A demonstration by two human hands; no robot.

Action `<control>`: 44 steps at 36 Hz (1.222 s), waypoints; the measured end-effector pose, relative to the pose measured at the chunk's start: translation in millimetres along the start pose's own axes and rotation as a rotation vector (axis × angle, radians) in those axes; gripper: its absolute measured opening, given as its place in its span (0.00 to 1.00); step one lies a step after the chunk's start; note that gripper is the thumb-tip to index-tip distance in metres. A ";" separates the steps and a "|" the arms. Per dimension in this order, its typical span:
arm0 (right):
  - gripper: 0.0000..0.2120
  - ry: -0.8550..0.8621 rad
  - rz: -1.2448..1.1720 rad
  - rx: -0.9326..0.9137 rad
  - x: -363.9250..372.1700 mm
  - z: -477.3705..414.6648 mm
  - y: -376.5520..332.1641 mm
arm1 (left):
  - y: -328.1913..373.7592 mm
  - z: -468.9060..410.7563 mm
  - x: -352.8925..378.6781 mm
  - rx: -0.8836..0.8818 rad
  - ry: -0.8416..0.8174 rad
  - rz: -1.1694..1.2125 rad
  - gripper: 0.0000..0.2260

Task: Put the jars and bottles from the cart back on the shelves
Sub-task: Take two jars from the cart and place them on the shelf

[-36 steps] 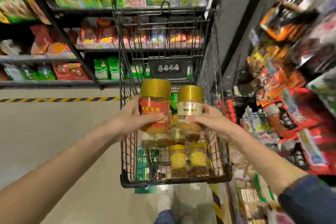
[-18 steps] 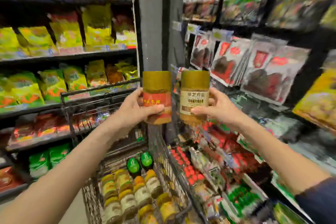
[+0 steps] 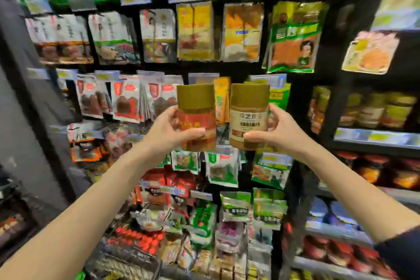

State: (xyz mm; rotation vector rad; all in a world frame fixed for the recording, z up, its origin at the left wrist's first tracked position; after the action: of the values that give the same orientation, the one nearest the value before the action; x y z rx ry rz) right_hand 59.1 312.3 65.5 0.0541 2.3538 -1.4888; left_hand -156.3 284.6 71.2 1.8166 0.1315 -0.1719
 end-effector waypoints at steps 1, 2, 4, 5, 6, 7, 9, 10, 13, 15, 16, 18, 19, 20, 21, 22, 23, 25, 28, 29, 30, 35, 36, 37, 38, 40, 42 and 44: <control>0.42 0.033 0.018 0.006 -18.4 12.9 -1.7 | 2.7 -3.0 18.5 0.003 -0.045 -0.004 0.20; 0.39 0.059 0.033 0.012 -36.3 26.1 -2.2 | 4.7 -5.4 36.0 0.004 -0.077 -0.008 0.22; 0.34 0.118 0.061 0.031 -71.1 53.6 -2.8 | 12.8 -7.5 71.1 0.027 -0.145 0.012 0.24; 0.35 0.151 0.080 0.046 -89.1 68.1 -1.9 | 18.1 -8.0 90.8 0.045 -0.178 0.026 0.23; 0.37 0.187 0.102 0.056 -106.8 82.2 -0.8 | 22.1 -8.3 110.9 0.051 -0.203 0.029 0.21; 0.38 0.223 0.125 0.066 -125.1 96.0 0.7 | 27.8 -7.0 129.5 0.062 -0.221 0.020 0.19; 0.36 0.283 0.158 0.073 -160.4 122.4 0.8 | 38.8 -4.5 168.2 0.089 -0.265 0.017 0.18; 0.33 0.302 0.158 0.076 -176.6 134.4 2.0 | 41.5 -4.0 187.4 0.095 -0.293 0.011 0.19; 0.30 0.338 0.196 0.082 -223.9 168.1 4.1 | 55.4 -0.3 243.8 0.125 -0.332 0.033 0.20; 0.33 0.371 0.227 0.088 -257.7 187.6 7.1 | 61.4 1.0 280.0 0.128 -0.344 0.051 0.19; 0.34 0.380 0.237 0.090 -274.0 196.9 8.6 | 62.4 0.9 298.8 0.122 -0.362 0.056 0.19; 0.34 0.392 0.250 0.097 -306.6 212.2 13.8 | 62.6 0.1 334.0 0.111 -0.389 0.065 0.26; 0.35 0.400 0.266 0.097 -323.3 219.0 16.6 | 62.7 -1.1 349.8 0.104 -0.395 0.075 0.28; 0.37 0.407 0.280 0.090 -338.6 224.6 18.7 | 63.4 -2.0 365.2 0.092 -0.399 0.090 0.28; 0.38 0.417 0.294 0.084 -353.3 229.3 19.9 | 64.8 -2.2 379.9 0.091 -0.398 0.099 0.27; 0.38 0.425 0.303 0.076 -367.0 232.8 21.2 | 65.6 -2.9 393.2 0.089 -0.392 0.105 0.26; 0.38 0.433 0.305 0.070 -380.0 235.1 23.2 | 67.2 -2.5 405.4 0.095 -0.385 0.100 0.27; 0.37 0.442 0.305 0.064 -403.0 237.8 28.4 | 70.3 -2.9 426.6 0.107 -0.366 0.096 0.27; 0.38 0.426 0.302 0.072 -428.8 235.5 40.1 | 70.8 -6.2 451.0 0.092 -0.360 0.085 0.28; 0.38 0.422 0.293 0.073 -436.3 233.7 44.6 | 70.5 -9.0 456.4 0.087 -0.355 0.076 0.29; 0.39 0.419 0.280 0.075 -442.7 231.2 49.5 | 70.5 -12.0 460.7 0.085 -0.349 0.065 0.30; 0.37 0.384 0.253 0.055 -460.0 208.9 67.3 | 72.8 -29.2 471.3 0.077 -0.314 0.031 0.30; 0.34 0.374 0.251 0.045 -460.7 202.7 69.9 | 72.4 -33.0 471.8 0.072 -0.307 0.030 0.30; 0.31 0.365 0.249 0.034 -461.0 195.9 72.5 | 71.0 -37.8 471.7 0.067 -0.305 0.028 0.30; 0.29 0.357 0.246 0.024 -461.2 188.8 75.6 | 69.5 -42.9 471.3 0.063 -0.304 0.024 0.31; 0.29 0.346 0.245 0.008 -461.4 174.0 83.1 | 66.9 -53.3 469.3 0.066 -0.301 0.013 0.32; 0.30 0.334 0.234 -0.001 -461.0 159.1 92.8 | 64.2 -65.8 466.5 0.081 -0.293 0.013 0.32; 0.31 0.321 0.218 0.000 -460.3 143.7 103.2 | 61.9 -79.8 464.4 0.089 -0.284 0.012 0.32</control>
State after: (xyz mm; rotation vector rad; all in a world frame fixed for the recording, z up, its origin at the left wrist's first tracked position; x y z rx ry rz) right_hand 552.2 302.7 65.4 0.5707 2.4922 -1.4623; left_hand 314.8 345.9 62.9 1.8607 -0.0892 -0.4301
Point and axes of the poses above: each hand's wrist, its own z-axis away from the middle knuckle, its own x-axis out of the palm, y = z × x, the point moved 9 cm from there along -z, towards the middle knuckle, and after that the axes turned 5 degrees about -x, right-handed, at the moved point
